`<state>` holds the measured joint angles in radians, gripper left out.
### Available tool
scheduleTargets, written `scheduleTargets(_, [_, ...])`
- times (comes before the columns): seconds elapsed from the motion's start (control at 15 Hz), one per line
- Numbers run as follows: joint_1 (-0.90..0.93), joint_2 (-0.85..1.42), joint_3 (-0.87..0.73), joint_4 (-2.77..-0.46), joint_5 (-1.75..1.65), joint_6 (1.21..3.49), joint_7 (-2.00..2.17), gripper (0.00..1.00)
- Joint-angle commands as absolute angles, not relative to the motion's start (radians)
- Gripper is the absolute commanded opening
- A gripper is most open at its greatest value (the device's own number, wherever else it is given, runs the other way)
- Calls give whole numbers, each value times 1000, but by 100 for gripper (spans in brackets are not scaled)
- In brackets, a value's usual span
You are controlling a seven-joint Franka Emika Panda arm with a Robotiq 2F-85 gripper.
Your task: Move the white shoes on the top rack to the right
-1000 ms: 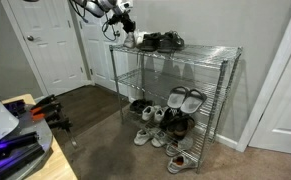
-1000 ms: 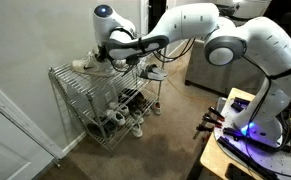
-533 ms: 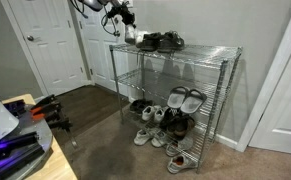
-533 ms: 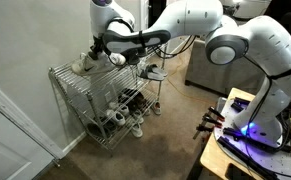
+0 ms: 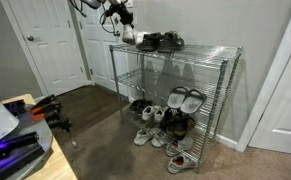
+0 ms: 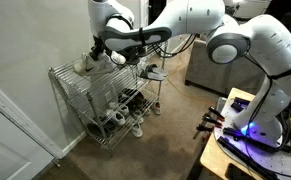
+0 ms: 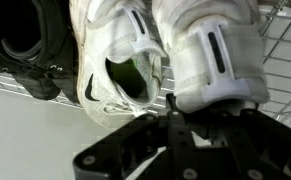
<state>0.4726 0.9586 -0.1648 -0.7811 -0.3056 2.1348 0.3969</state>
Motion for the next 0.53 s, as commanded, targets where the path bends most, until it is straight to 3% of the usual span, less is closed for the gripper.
scheduleTargets(0.0, [465, 892, -119, -827, -276, 1999, 270, 3])
scheduleTargets(0.47, [474, 878, -101, -820, -297, 1843, 208, 3])
